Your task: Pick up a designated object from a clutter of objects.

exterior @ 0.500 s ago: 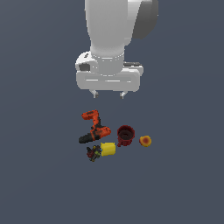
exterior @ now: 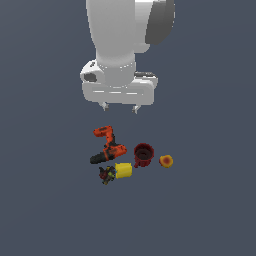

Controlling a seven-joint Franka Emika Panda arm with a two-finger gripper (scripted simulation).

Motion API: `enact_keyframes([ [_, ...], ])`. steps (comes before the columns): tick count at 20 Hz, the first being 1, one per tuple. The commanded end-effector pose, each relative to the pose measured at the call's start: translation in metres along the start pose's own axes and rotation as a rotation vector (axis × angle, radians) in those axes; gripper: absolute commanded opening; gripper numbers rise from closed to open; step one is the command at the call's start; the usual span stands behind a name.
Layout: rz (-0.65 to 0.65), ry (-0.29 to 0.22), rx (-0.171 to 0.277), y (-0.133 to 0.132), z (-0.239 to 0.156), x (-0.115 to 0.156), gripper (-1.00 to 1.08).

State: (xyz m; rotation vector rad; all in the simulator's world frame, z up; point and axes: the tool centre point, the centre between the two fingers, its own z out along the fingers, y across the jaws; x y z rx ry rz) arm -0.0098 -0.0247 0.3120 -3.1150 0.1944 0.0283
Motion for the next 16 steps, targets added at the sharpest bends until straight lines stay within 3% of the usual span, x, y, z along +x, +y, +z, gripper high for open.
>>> enact_keyframes([
  [1, 0.012, -0.005, 0.005, 0.003, 0.000, -0.001, 1.00],
  [16, 0.099, -0.003, 0.004, -0.013, 0.015, 0.008, 1.00],
])
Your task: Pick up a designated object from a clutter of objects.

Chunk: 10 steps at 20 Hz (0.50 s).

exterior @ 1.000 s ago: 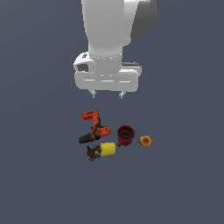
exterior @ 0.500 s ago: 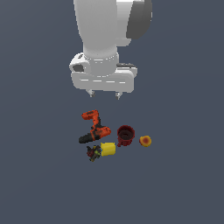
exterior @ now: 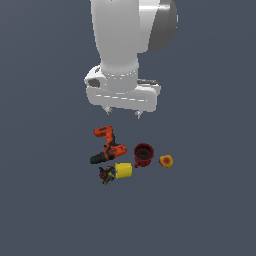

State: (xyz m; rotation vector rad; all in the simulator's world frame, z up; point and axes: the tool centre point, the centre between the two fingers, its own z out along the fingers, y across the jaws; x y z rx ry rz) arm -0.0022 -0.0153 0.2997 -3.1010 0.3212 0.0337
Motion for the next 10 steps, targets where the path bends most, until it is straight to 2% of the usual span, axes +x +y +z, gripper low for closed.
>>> enact_keyframes([
  [1, 0.030, 0.000, 0.000, -0.005, 0.005, 0.002, 1.00],
  [10, 0.189, 0.002, 0.000, -0.034, 0.034, 0.013, 1.00],
])
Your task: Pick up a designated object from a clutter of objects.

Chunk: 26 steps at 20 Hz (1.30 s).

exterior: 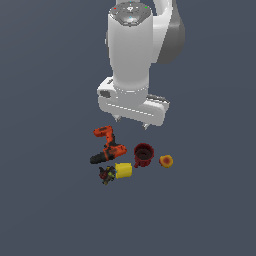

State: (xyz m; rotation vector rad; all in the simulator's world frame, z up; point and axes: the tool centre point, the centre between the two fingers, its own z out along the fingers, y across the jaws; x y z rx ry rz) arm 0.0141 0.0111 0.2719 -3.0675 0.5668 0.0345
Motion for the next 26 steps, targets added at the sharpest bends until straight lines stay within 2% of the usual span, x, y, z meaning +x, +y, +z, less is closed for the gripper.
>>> enact_keyframes([
  [1, 0.050, 0.001, 0.000, -0.010, 0.009, 0.001, 1.00],
  [26, 0.550, 0.012, -0.004, -0.101, 0.107, -0.002, 1.00],
])
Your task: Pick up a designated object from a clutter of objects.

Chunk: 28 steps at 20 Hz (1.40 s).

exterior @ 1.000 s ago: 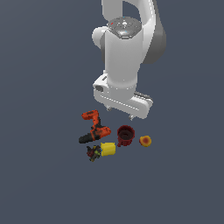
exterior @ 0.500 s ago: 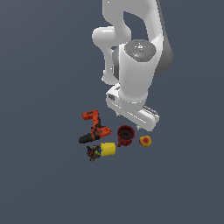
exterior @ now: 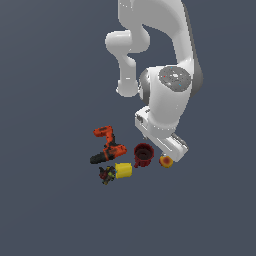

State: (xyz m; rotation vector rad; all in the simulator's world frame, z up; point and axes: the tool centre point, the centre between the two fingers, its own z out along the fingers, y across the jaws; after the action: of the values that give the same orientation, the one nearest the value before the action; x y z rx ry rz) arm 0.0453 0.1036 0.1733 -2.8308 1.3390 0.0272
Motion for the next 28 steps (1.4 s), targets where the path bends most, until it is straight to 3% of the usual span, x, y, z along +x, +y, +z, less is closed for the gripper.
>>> enact_keyframes([
  [1, 0.051, 0.002, 0.000, -0.007, 0.010, -0.006, 1.00],
  [16, 0.333, 0.015, 0.001, -0.039, 0.069, -0.044, 1.00],
  [28, 0.429, 0.020, 0.003, -0.048, 0.090, -0.059, 1.00],
])
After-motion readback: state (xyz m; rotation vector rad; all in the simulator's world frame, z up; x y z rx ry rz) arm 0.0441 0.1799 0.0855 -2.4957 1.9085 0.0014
